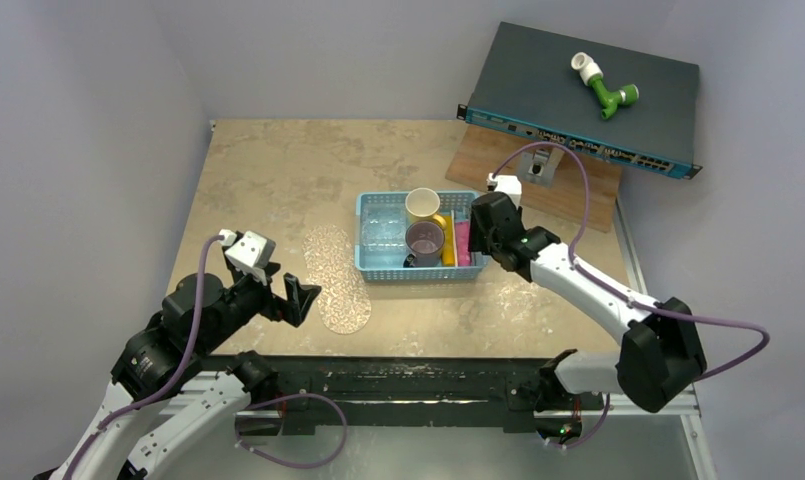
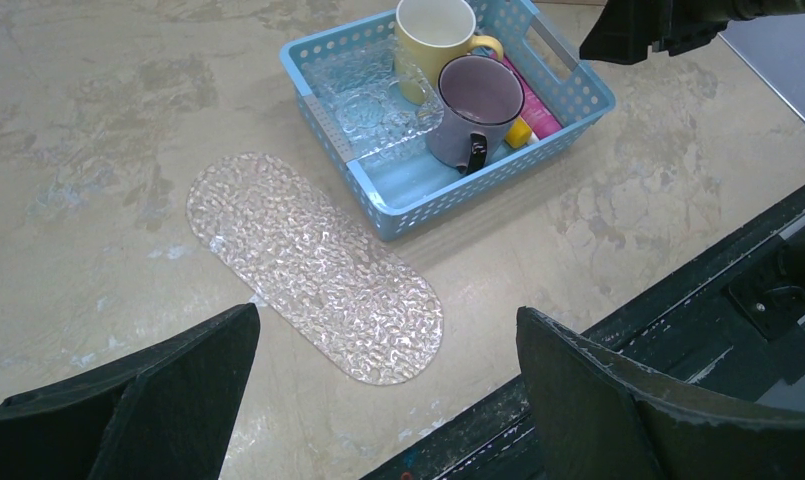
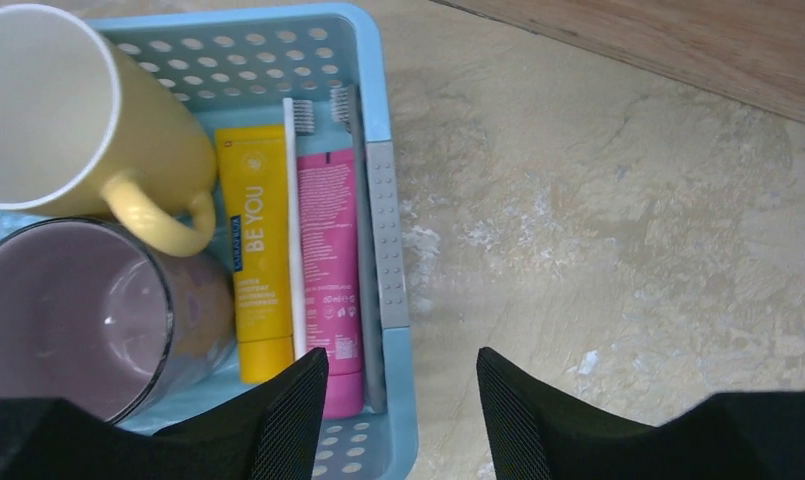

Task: Prepare toiletry sets of a toothbrush and toothpaste on the tray

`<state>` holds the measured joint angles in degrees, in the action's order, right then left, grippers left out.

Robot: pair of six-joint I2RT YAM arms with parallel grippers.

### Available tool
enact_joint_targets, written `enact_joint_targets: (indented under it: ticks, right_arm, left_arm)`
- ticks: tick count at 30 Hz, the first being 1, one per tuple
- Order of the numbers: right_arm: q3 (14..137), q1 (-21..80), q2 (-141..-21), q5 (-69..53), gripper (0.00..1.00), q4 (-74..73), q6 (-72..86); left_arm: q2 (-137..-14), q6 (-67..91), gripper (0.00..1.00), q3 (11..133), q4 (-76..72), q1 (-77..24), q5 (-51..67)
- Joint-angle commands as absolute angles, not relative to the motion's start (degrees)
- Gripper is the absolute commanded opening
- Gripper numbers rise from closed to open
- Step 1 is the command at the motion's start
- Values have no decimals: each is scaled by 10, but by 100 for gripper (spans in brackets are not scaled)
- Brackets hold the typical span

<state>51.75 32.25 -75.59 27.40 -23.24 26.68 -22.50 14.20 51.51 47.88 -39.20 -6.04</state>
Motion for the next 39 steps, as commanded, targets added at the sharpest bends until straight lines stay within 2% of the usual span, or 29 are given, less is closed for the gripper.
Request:
enact_joint_targets:
  ticks: [1,8,24,39]
  right_arm:
    - [553,342,-713,239,59,-247,246]
    - [610,445,-731,249,60,-286,272]
    - [724,646,-843,198,59,-234,299]
    - [830,724,-1040,124,62,-173,327]
  left_arm:
    - [-225,139,100,514,468,-394,-64]
    - [-218,140,100,514,469,-394,-68]
    - [-180,148,100,515,475,-395,-131]
    - [-119,157,100,511,478,-392,-201]
